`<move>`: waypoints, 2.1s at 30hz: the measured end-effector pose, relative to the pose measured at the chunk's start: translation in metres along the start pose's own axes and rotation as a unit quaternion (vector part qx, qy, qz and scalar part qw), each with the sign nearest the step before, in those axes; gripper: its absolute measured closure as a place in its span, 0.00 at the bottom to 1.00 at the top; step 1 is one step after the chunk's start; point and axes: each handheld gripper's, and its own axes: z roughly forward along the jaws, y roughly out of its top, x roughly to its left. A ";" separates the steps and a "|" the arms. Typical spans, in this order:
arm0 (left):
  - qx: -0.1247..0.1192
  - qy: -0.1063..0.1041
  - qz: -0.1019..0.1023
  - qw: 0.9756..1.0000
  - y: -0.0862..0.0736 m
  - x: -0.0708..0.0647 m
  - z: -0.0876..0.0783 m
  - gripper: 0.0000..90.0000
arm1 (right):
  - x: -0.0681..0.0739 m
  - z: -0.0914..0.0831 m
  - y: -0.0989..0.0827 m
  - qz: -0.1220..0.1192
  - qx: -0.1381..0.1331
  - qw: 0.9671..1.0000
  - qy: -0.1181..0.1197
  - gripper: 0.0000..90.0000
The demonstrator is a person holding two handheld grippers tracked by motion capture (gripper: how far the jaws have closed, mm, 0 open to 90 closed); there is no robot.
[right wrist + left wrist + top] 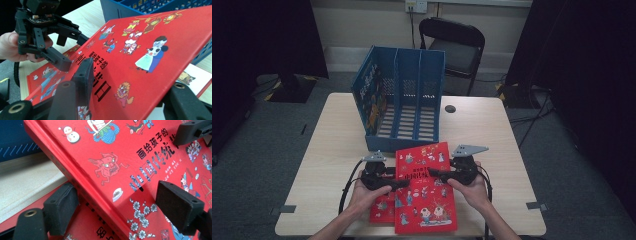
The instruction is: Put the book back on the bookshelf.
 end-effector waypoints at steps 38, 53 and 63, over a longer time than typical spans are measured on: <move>-0.062 -0.009 0.018 0.998 0.028 -0.002 -0.030 0.44 | 0.003 -0.011 0.030 0.014 -0.016 1.000 -0.019 0.56; -0.083 0.002 0.041 0.996 0.042 -0.002 -0.043 0.46 | 0.009 -0.010 0.043 -0.004 -0.046 0.998 -0.032 0.56; -0.127 -0.007 0.065 0.990 0.057 -0.009 -0.060 0.48 | 0.013 -0.014 0.052 -0.008 -0.079 0.997 -0.022 0.60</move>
